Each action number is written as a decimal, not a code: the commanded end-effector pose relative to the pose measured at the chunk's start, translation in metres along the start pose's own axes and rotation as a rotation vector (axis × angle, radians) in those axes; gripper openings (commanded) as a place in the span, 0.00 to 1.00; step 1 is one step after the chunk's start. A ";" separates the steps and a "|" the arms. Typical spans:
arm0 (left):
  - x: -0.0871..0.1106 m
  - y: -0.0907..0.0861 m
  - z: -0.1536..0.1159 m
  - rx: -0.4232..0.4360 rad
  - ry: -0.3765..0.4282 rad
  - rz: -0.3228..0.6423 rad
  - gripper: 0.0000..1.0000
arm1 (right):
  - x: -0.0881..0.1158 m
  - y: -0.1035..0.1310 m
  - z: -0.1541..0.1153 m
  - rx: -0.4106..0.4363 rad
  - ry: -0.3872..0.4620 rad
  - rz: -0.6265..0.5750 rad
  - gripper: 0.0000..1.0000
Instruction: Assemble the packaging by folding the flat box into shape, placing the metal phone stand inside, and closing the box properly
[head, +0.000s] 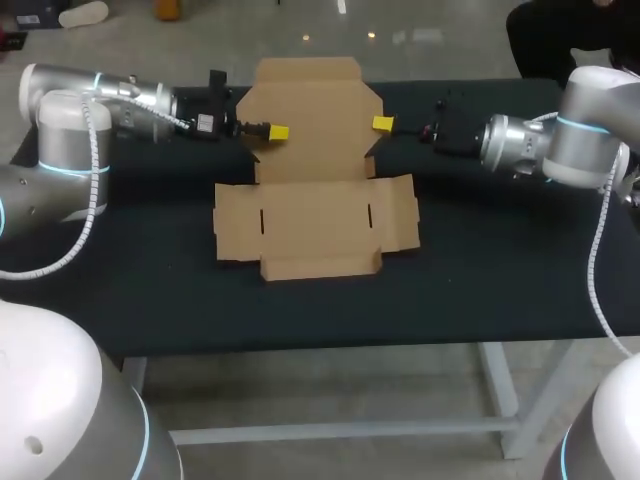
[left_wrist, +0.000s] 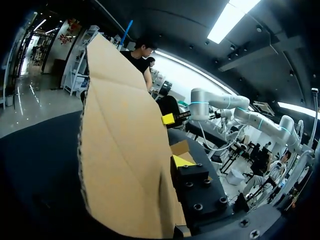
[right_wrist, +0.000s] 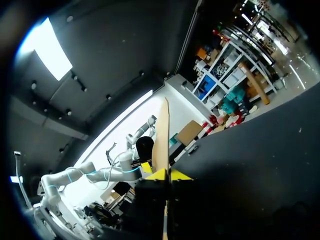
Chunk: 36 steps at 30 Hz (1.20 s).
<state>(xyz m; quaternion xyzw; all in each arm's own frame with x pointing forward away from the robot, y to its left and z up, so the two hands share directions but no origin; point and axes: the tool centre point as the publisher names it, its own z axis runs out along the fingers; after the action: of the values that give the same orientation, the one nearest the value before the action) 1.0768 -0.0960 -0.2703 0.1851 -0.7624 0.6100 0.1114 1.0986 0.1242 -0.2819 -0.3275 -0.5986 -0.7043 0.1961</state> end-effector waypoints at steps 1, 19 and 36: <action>-0.002 0.000 0.001 0.003 0.008 0.002 0.20 | -0.003 0.000 0.002 -0.004 0.011 -0.003 0.00; -0.002 -0.001 0.002 0.025 0.025 0.010 0.00 | 0.000 0.000 0.004 -0.006 0.022 -0.009 0.00; -0.010 -0.012 -0.006 0.037 0.018 0.019 0.00 | 0.031 0.013 -0.029 0.070 -0.187 -0.060 0.49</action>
<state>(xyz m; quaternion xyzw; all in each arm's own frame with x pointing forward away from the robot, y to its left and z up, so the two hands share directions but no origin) 1.0860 -0.0909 -0.2620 0.1776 -0.7513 0.6269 0.1048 1.1011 0.1038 -0.2714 -0.3309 -0.6376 -0.6753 0.1673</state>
